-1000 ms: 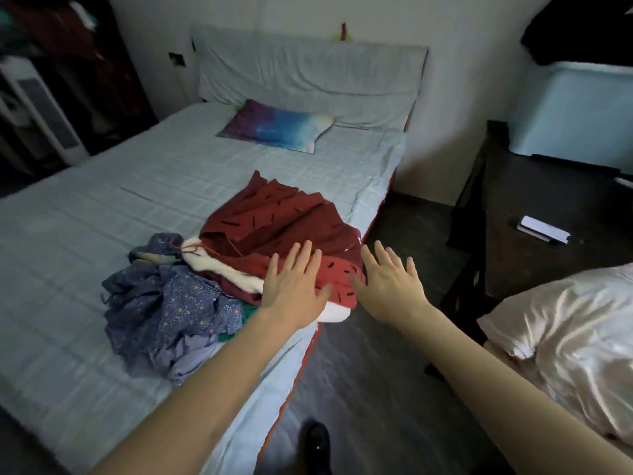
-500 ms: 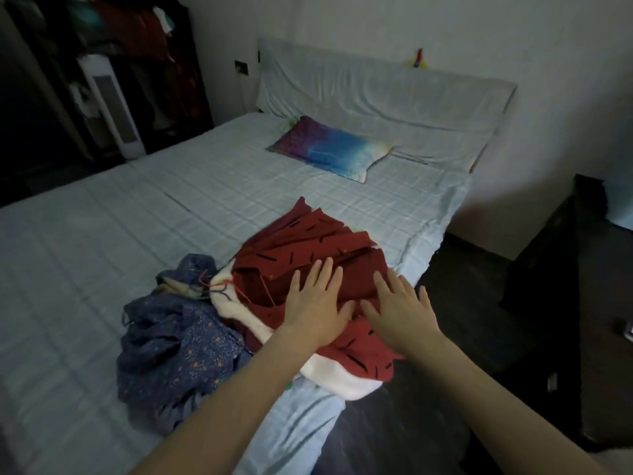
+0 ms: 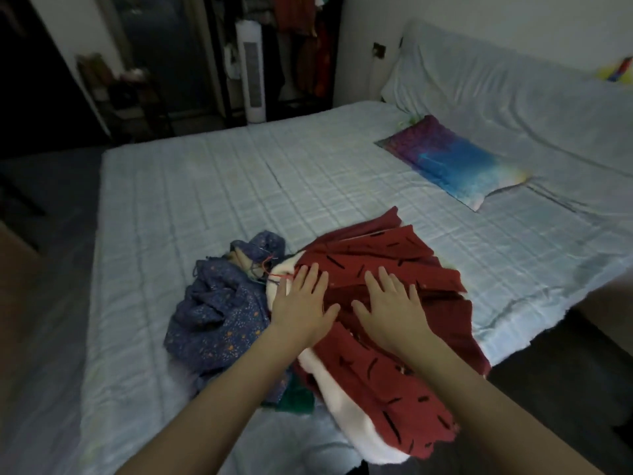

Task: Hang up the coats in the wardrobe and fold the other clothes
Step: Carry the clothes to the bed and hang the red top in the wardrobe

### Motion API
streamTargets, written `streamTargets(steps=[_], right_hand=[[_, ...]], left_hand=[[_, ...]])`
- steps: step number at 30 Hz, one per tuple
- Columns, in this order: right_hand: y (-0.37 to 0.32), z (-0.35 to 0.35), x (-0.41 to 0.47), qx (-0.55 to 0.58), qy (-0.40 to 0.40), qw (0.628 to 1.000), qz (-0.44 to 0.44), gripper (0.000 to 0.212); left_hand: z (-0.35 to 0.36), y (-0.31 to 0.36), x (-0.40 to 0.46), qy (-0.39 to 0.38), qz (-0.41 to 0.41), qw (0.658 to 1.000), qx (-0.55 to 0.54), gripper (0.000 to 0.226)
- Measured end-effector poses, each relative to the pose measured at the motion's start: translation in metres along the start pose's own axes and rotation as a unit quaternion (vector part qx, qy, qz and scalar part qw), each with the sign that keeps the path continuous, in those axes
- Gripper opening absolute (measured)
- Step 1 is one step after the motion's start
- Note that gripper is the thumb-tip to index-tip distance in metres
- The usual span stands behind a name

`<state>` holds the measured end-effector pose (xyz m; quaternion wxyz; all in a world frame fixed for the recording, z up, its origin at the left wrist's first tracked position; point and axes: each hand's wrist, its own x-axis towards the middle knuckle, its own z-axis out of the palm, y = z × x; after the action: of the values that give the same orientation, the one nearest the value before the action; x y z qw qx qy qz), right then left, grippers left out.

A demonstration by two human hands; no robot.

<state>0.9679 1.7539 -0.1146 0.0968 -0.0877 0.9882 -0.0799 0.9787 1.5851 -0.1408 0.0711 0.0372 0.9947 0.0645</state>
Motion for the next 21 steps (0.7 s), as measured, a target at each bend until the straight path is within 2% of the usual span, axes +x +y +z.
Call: streamTargets(steps=[11,21], right_hand=[[0.009,0.009,0.114,-0.022,-0.062,0.983,-0.169,0.071],[-0.002,0.053,0.166,-0.039,-0.139,0.952,-0.271,0.074]], left_hand=[[0.013,-0.010,0.048,-0.046,-0.175,0.983,-0.036,0.071],[0.045,-0.009,0.044,-0.096,-0.280,0.954,-0.046,0.071]])
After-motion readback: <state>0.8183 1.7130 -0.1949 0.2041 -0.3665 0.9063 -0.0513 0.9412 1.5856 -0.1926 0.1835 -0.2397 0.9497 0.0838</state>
